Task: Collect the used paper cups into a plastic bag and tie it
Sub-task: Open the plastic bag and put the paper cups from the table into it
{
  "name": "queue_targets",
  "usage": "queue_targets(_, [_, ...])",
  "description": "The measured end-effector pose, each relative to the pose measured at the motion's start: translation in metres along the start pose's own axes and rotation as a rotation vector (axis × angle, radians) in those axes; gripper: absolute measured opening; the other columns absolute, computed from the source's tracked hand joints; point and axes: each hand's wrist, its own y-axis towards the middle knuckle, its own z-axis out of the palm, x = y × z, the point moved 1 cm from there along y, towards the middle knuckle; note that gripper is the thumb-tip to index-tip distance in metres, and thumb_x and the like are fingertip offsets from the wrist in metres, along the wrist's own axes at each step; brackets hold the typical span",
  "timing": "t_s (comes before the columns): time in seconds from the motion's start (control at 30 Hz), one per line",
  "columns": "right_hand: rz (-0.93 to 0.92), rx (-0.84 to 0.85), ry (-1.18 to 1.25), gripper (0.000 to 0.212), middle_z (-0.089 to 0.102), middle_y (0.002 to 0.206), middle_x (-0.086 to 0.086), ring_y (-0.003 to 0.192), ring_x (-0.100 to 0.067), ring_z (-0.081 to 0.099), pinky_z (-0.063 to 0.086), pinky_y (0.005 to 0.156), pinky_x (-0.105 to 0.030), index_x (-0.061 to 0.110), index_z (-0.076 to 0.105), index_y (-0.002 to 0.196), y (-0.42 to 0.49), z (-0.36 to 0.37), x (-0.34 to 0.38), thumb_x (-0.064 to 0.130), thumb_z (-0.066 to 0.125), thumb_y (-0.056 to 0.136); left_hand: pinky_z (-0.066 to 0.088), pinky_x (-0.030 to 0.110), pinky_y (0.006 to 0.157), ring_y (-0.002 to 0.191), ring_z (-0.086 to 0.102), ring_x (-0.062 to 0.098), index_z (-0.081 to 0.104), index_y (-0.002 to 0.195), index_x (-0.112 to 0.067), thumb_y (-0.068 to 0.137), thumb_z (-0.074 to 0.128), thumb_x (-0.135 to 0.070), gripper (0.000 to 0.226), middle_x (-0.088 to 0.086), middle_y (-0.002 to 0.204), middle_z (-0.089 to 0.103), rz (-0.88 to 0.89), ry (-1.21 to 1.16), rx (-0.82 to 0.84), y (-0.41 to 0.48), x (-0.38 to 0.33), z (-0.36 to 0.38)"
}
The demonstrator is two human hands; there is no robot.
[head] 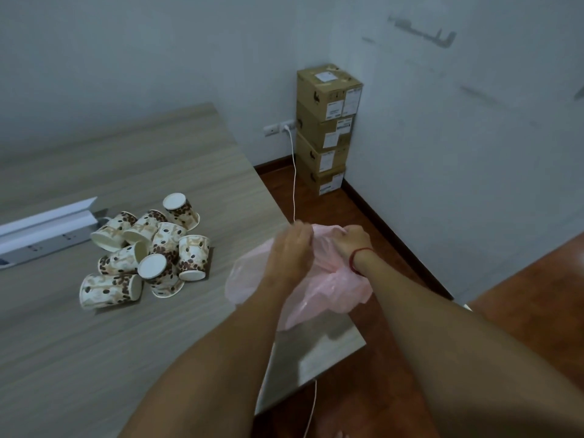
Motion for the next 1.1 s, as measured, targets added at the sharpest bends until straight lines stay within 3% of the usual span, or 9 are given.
queue_targets(0.07, [0.001, 0.044, -0.051, 0.014, 0.052, 0.089, -0.008, 0.074, -0.021, 0.048, 0.029, 0.048, -0.021, 0.013, 0.052, 0.084, -0.002, 0.001, -0.005, 0.020, 0.043, 0.093, 0.044, 0.026, 0.086, 0.098, 0.055, 0.020, 0.058, 0.095, -0.017, 0.088, 0.061, -0.019, 0.008, 0.005, 0.111, 0.061, -0.084, -0.086, 0.263, -0.010, 0.010, 0.020])
queue_targets(0.2, [0.082, 0.171, -0.004, 0.016, 0.060, 0.081, -0.005, 0.071, -0.020, 0.055, 0.042, 0.060, -0.024, 0.011, 0.064, 0.091, -0.007, -0.002, -0.015, 0.016, 0.049, 0.087, 0.030, 0.050, 0.115, 0.141, 0.035, 0.027, 0.036, 0.145, -0.032, 0.095, 0.052, -0.036, 0.053, 0.003, 0.155, 0.034, -0.225, -0.082, 0.648, -0.038, 0.050, 0.064])
queue_targets(0.3, [0.138, 0.103, 0.151, 0.026, 0.064, 0.091, -0.007, 0.080, -0.022, 0.060, 0.047, 0.066, -0.023, 0.006, 0.066, 0.108, -0.005, -0.019, -0.015, 0.008, 0.053, 0.085, 0.041, 0.040, 0.107, 0.130, 0.045, 0.020, 0.044, 0.140, -0.032, 0.098, 0.037, -0.055, 0.048, -0.003, 0.146, 0.045, -0.226, -0.161, 0.683, -0.055, 0.062, 0.078])
queue_targets(0.4, [0.131, -0.052, 0.246, 0.032, 0.062, 0.095, -0.009, 0.087, -0.023, 0.059, 0.045, 0.075, -0.026, -0.001, 0.065, 0.114, 0.003, -0.037, -0.009, 0.009, 0.055, 0.086, 0.037, 0.051, 0.109, 0.131, 0.046, 0.029, 0.040, 0.141, -0.036, 0.076, 0.036, -0.085, 0.081, 0.004, 0.144, 0.047, -0.312, -0.139, 0.633, -0.057, 0.065, 0.079])
queue_targets(0.53, [0.058, -0.238, 0.262, 0.017, 0.053, 0.082, -0.006, 0.087, -0.019, 0.050, 0.038, 0.075, -0.027, 0.008, 0.061, 0.073, 0.008, -0.058, 0.006, 0.008, 0.050, 0.087, 0.021, 0.048, 0.120, 0.144, 0.029, 0.030, 0.025, 0.152, -0.024, 0.096, 0.037, -0.058, 0.066, 0.008, 0.159, 0.028, -0.511, -0.176, 0.777, -0.039, 0.073, 0.071])
queue_targets(0.63, [-0.056, -0.321, 0.123, 0.040, 0.043, 0.062, -0.001, 0.077, -0.020, 0.045, 0.034, 0.067, -0.024, 0.016, 0.038, 0.051, 0.001, -0.071, 0.014, 0.009, 0.048, 0.089, 0.021, 0.047, 0.120, 0.145, 0.027, 0.030, 0.022, 0.153, -0.016, 0.095, 0.053, -0.041, 0.071, 0.011, 0.159, 0.025, -0.576, -0.194, 0.677, -0.015, 0.078, 0.053])
queue_targets(0.77, [-0.109, -0.238, 0.126, 0.024, 0.042, 0.062, 0.001, 0.066, -0.020, 0.044, 0.037, 0.046, -0.015, 0.013, 0.049, 0.063, -0.014, -0.067, 0.021, 0.015, 0.053, 0.086, 0.023, 0.045, 0.120, 0.145, 0.025, 0.031, 0.018, 0.152, -0.013, 0.078, 0.076, -0.040, 0.098, 0.012, 0.158, 0.025, -0.523, -0.319, 0.465, 0.014, 0.051, 0.004])
queue_targets(0.93, [-0.147, -0.005, 0.066, 0.057, 0.059, 0.118, -0.007, 0.109, -0.027, 0.056, 0.044, 0.088, -0.035, 0.014, 0.059, 0.120, -0.023, -0.043, 0.030, 0.054, 0.056, 0.078, 0.023, 0.043, 0.118, 0.145, 0.028, 0.030, 0.019, 0.154, -0.017, 0.092, 0.060, -0.038, 0.077, 0.009, 0.159, 0.027, -0.521, -0.352, 0.383, 0.023, 0.034, -0.022])
queue_targets(1.1, [-0.213, 0.036, 0.065, 0.047, 0.047, 0.068, 0.002, 0.069, -0.018, 0.047, 0.032, 0.058, -0.025, 0.022, 0.045, 0.060, -0.023, -0.010, 0.056, 0.054, 0.037, 0.094, 0.040, 0.033, 0.104, 0.126, 0.052, 0.024, 0.052, 0.134, -0.010, 0.090, 0.063, -0.037, 0.053, 0.009, 0.140, 0.053, -0.577, -0.246, 0.315, 0.010, 0.063, -0.044])
